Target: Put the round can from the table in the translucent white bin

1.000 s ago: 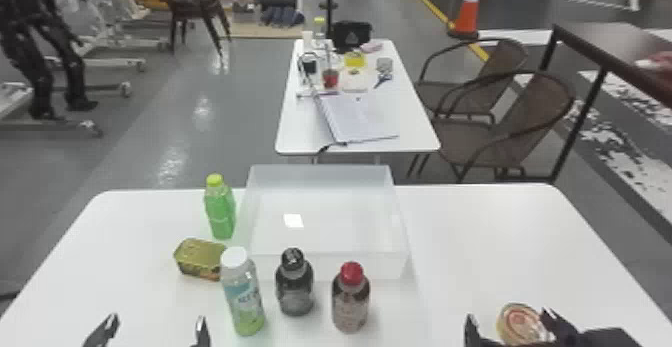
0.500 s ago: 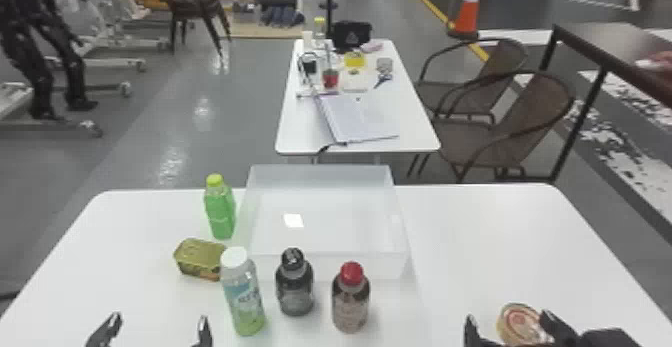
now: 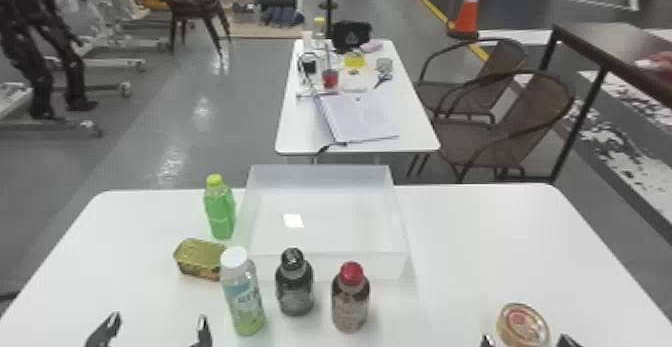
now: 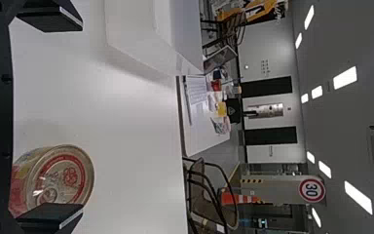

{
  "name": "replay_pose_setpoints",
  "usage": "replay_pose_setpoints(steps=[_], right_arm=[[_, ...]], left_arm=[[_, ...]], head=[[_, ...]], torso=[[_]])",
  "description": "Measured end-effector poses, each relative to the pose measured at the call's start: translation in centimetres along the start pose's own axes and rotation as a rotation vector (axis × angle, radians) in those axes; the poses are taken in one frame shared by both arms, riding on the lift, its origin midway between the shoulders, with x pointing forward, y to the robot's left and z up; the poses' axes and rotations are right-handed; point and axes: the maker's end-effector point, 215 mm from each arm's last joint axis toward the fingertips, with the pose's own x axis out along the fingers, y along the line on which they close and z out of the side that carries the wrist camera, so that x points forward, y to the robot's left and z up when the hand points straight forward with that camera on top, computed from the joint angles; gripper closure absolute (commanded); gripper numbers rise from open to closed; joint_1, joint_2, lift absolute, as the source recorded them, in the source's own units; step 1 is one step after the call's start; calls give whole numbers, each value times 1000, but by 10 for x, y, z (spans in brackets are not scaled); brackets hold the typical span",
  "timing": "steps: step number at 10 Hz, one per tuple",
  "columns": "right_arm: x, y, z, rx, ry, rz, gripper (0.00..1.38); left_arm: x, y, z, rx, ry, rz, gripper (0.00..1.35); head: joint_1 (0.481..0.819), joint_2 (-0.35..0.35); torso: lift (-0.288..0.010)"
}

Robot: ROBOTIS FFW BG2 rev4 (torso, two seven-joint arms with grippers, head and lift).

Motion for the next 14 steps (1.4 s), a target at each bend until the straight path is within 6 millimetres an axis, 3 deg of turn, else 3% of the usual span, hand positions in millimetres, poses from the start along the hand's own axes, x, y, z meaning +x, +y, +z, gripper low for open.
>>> replay_pose_setpoints(steps=[6,9,14], right_arm=[[-11,-70,-23,-47,5,-144,1],[-10,-82,-40,13,4,-166,48],[1,-81,-49,25,18,-158,24]], left_arm=[[3,3,2,-3,-12,4,108],[6,3,2,-11,-19,7,110],[7,3,3,-16,-27,7,110]], head=[[549,0],[549,0],[549,0]], torso=[[-100],[-100],[-100]])
